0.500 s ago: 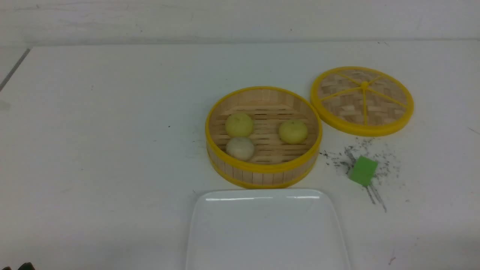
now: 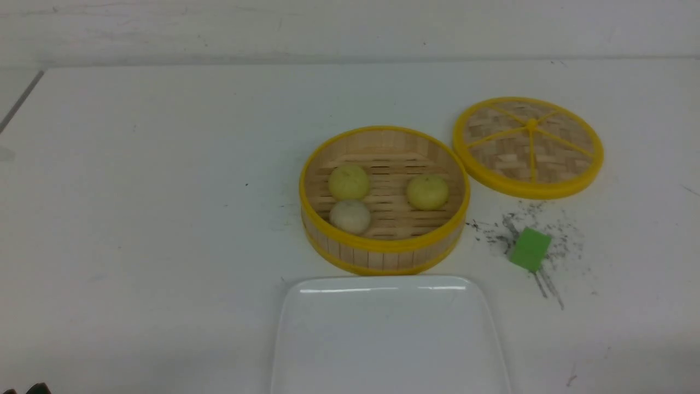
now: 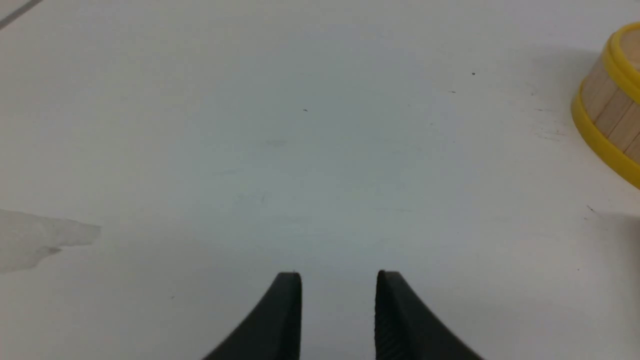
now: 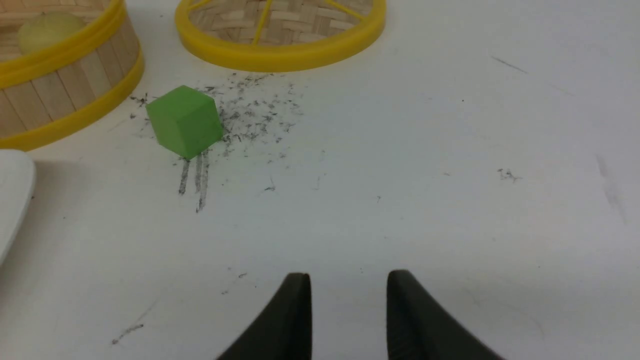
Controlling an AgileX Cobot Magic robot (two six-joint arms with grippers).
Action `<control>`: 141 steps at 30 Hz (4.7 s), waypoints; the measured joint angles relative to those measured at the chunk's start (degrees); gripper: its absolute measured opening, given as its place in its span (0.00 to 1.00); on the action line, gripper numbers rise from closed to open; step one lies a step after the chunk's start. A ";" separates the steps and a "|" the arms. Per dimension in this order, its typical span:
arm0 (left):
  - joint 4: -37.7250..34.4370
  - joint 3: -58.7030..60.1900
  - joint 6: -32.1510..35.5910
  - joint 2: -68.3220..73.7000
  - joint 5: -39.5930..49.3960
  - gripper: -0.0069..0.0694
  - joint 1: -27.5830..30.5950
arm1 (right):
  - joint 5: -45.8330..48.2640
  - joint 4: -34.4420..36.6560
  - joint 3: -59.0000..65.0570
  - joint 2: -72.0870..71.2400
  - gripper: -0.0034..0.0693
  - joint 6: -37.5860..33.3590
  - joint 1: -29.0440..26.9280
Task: Put the steamed buns into the plate on the white tablecloth.
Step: 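Reach toward a bun in the bamboo steamer with the right gripper, then move the steamed bun from the bamboo steamer onto the white plate with the right gripper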
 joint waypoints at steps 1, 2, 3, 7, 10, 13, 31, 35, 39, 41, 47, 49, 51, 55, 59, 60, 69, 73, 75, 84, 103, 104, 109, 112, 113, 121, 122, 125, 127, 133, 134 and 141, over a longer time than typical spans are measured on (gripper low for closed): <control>0.00 0.00 0.00 0.00 0.00 0.41 0.00 | 0.00 0.00 0.00 0.00 0.38 0.00 0.00; 0.00 0.00 0.00 0.00 0.00 0.41 0.00 | 0.00 0.00 0.00 0.00 0.38 0.00 0.00; 0.00 0.00 0.00 0.00 0.00 0.41 0.00 | 0.00 0.00 0.00 0.00 0.38 0.00 0.00; 0.00 0.00 0.00 0.00 0.00 0.41 0.00 | 0.00 0.00 0.00 0.00 0.38 0.00 0.00; 0.00 0.00 0.00 0.00 0.00 0.41 0.00 | 0.00 0.00 0.00 0.00 0.38 0.00 0.00; 0.00 0.00 0.00 0.00 0.00 0.41 0.00 | 0.00 0.00 0.00 0.00 0.38 0.00 0.00; -18.07 0.00 -17.24 0.00 -0.11 0.41 0.00 | -5.09 23.34 0.54 0.00 0.38 14.58 0.00; -27.78 0.00 -26.91 0.00 0.24 0.41 0.00 | -5.88 30.82 0.54 0.00 0.38 17.21 0.00; -30.76 0.06 -30.92 0.00 0.38 0.41 0.00 | -6.19 33.12 0.54 0.00 0.38 17.58 0.00; -31.47 0.11 -31.53 0.00 0.22 0.41 0.00 | -6.38 33.58 0.54 0.00 0.37 17.58 0.00; -36.14 -2.29 -26.13 0.00 -2.65 0.37 0.00 | -4.77 31.89 -7.89 0.08 0.21 10.37 0.00; -36.53 -7.49 -20.19 0.00 -2.77 0.31 0.00 | -3.00 28.50 -15.60 2.08 0.08 3.05 0.00; -36.53 -10.65 -15.88 0.42 -2.36 0.27 0.00 | -1.48 26.10 -19.80 4.46 0.04 -0.44 0.00; -34.52 -20.38 -6.94 10.56 8.53 0.12 0.00 | 14.11 17.64 -30.88 18.23 0.04 -4.72 0.00; -31.71 -25.77 -3.35 25.73 25.40 0.09 0.00 | 32.67 14.03 -34.04 35.15 0.04 -3.04 0.00; -31.31 -26.47 -2.19 28.01 27.31 0.09 0.00 | 34.57 14.04 -34.29 38.14 0.05 -3.25 0.00; -31.13 -35.37 12.48 52.03 35.60 0.09 0.00 | 30.13 33.00 -42.12 62.07 0.14 -22.13 0.00; -32.65 -36.35 15.77 56.40 34.24 0.09 0.00 | 29.10 41.33 -48.46 70.92 0.32 -30.03 2.04; -32.80 -36.42 17.55 57.46 33.64 0.10 0.00 | 28.52 42.40 -52.99 75.98 0.44 -31.41 4.76; -32.42 -36.48 20.21 57.89 33.49 0.12 0.00 | 25.67 27.47 -75.79 97.32 0.71 -21.95 17.85; -32.32 -36.48 20.21 57.89 32.89 0.16 0.00 | 16.11 -1.68 -95.17 121.23 0.58 -1.51 25.69; -32.32 -36.48 20.21 57.89 32.89 0.16 0.00 | 16.11 -1.68 -95.17 121.23 0.58 -1.51 25.69; -32.11 -36.48 20.21 57.89 33.17 0.16 0.00 | 21.02 0.02 -95.66 117.81 0.16 -1.51 26.30; -31.83 -36.48 20.21 57.89 33.34 0.16 0.00 | 25.85 0.44 -95.59 111.56 0.07 -1.51 27.35; -31.83 -36.48 20.21 57.89 33.41 0.16 0.00 | 28.62 0.71 -95.59 108.29 0.07 -1.51 27.60; -31.65 -36.48 20.08 57.89 33.50 0.17 0.00 | 37.28 9.94 -79.39 89.90 0.07 -0.26 30.24; -31.65 -36.48 20.03 57.89 33.50 0.17 0.00 | 36.88 10.50 -77.69 89.38 0.07 -0.20 30.58; -31.65 -36.48 16.36 57.89 33.55 0.18 0.00 | 23.91 15.09 -63.08 87.96 0.08 -0.20 34.04; -31.65 -36.48 14.54 57.89 33.29 0.18 0.00 | 18.06 16.24 -58.28 88.48 0.09 -0.20 35.15; -31.65 -36.48 10.59 57.89 29.76 0.19 0.00 | 2.80 17.15 -49.08 93.38 0.33 -0.16 36.02; -31.65 -36.48 10.53 57.89 29.18 0.20 0.00 | 2.24 17.42 -49.03 94.12 0.41 -0.16 36.02; -29.22 -41.09 10.37 57.89 30.66 0.30 0.00 | 10.76 14.69 -55.20 92.07 0.83 -0.16 34.84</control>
